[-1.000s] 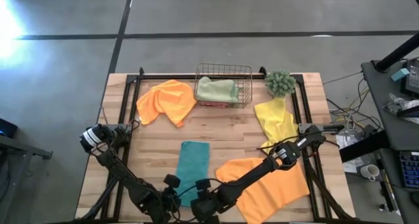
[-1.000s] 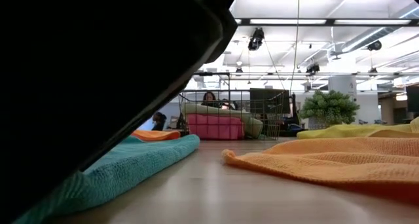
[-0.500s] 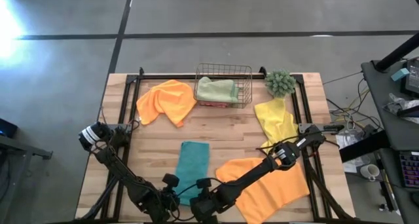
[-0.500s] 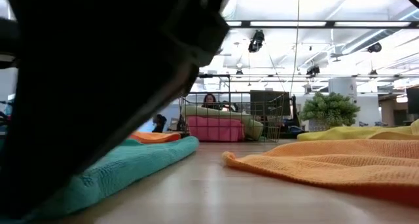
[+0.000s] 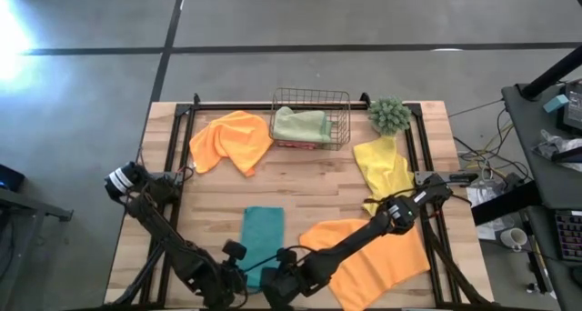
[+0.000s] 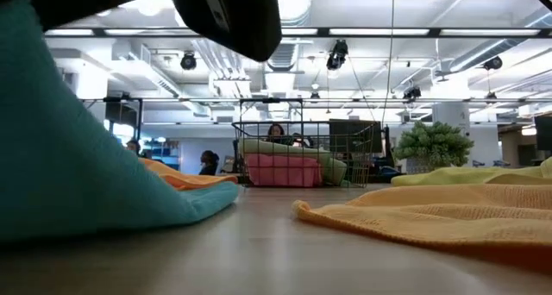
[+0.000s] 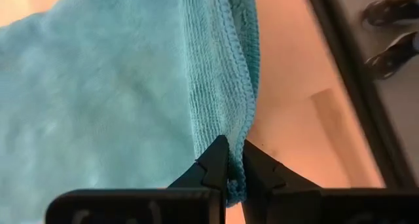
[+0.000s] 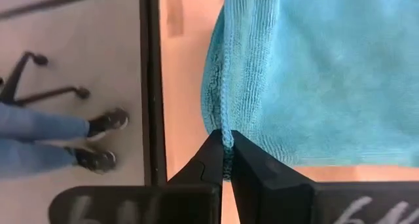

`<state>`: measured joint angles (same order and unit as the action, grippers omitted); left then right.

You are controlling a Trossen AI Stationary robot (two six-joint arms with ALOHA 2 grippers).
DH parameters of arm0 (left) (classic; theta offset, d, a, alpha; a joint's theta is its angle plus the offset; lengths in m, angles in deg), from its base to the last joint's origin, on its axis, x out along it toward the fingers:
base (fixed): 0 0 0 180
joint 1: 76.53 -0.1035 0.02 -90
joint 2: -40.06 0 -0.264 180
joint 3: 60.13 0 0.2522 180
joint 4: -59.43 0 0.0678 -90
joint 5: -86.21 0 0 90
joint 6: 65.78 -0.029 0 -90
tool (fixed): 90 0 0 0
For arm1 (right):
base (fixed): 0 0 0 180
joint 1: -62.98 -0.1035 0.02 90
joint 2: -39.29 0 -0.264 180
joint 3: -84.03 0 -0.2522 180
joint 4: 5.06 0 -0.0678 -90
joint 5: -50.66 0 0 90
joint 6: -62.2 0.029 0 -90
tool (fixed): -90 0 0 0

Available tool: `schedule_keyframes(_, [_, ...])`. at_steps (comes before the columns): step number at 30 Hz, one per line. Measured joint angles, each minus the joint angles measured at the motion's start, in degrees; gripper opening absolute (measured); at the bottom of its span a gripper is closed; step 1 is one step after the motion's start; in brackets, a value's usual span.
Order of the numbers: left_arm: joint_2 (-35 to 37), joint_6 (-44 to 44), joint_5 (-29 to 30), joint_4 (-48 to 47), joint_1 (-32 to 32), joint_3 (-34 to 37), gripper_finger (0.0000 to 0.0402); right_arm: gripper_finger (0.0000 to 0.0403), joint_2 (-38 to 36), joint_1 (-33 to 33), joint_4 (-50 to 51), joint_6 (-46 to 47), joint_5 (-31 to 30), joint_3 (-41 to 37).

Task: Fold microfiber towels
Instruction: Fold the blue microfiber cloth

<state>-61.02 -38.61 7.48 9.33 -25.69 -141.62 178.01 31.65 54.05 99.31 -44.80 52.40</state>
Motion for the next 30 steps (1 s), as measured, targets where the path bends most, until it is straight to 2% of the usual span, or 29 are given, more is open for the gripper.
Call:
schedule_keyframes(10, [5.5,-0.1,0.0,-12.8,-1.8,-1.3,0.0008,0.0009,-1.2,2.6,0.9,3.8,-0.3,0.3])
schedule_keyframes(17, [11.9,-1.8,0.0,-19.3,-4.2,-1.1,0.0008,0.0009,-4.3,4.7,4.1,4.7,-4.4,0.4])
schedule_keyframes(21, [14.1,-5.2,0.1,-21.8,-7.6,-0.1,0.0008,0.0009,-5.0,6.8,8.4,8.0,-6.6,0.4])
schedule_keyframes(30, [15.4,-13.2,0.6,-25.6,-18.8,1.1,0.0008,0.0009,-5.1,10.6,13.8,14.0,-7.2,0.4])
